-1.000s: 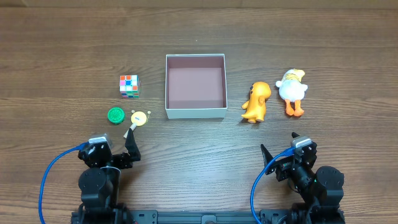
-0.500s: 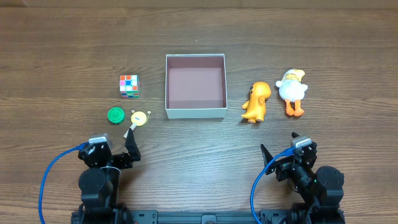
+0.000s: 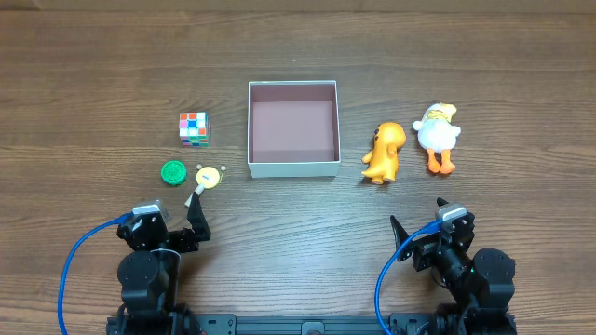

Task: Pack container
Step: 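Move the right gripper to the orange dinosaur and grasp it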

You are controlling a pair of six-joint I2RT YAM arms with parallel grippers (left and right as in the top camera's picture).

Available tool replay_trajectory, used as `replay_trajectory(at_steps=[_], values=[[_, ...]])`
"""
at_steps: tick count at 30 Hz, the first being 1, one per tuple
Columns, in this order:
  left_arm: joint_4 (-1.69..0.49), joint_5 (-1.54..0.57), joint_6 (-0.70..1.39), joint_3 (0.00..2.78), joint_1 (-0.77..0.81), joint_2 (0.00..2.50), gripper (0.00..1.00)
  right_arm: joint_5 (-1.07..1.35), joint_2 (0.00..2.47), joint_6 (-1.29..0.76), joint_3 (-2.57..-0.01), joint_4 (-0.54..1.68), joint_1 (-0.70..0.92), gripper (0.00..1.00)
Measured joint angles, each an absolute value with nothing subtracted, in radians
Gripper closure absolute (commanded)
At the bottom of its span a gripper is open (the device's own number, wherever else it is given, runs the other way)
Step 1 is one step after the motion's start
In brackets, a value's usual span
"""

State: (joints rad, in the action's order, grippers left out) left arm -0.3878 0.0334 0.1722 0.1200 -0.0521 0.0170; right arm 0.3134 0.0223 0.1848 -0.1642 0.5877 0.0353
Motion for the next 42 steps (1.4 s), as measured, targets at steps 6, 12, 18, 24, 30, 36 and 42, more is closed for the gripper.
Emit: replay_trajectory(at_steps=[6,12,18,24,30,36,42], values=[[-0.388,0.026,0.172,0.12,-0.052,0.017,0.0,0.314,0.022,0.184,-0.164,0.584,0.035,0.0],[-0.401,-0.058,0.175,0.12,-0.052,0.017,0.0,0.444,0.022,0.163,-0.158,0.476,0.035,0.0],[-0.54,-0.093,0.189,0.218,-0.052,0.028,0.0,0.541,0.037,-0.067,-0.199,0.377,0.035,0.0],[-0.679,-0.067,0.2,0.492,-0.052,0.229,0.0,0.53,0.247,-0.174,-0.454,0.56,0.036,0.0],[-0.846,-0.052,0.204,0.843,-0.052,0.646,0.0,0.514,0.692,-0.182,-0.89,0.87,0.04,0.01],[-1.007,-0.049,0.201,1.172,-0.052,0.985,0.0,0.463,1.079,-0.125,-1.311,1.177,0.04,0.0],[-1.063,-0.047,0.164,1.349,-0.052,1.143,0.0,0.436,1.37,-0.13,-1.471,1.284,0.04,0.0]])
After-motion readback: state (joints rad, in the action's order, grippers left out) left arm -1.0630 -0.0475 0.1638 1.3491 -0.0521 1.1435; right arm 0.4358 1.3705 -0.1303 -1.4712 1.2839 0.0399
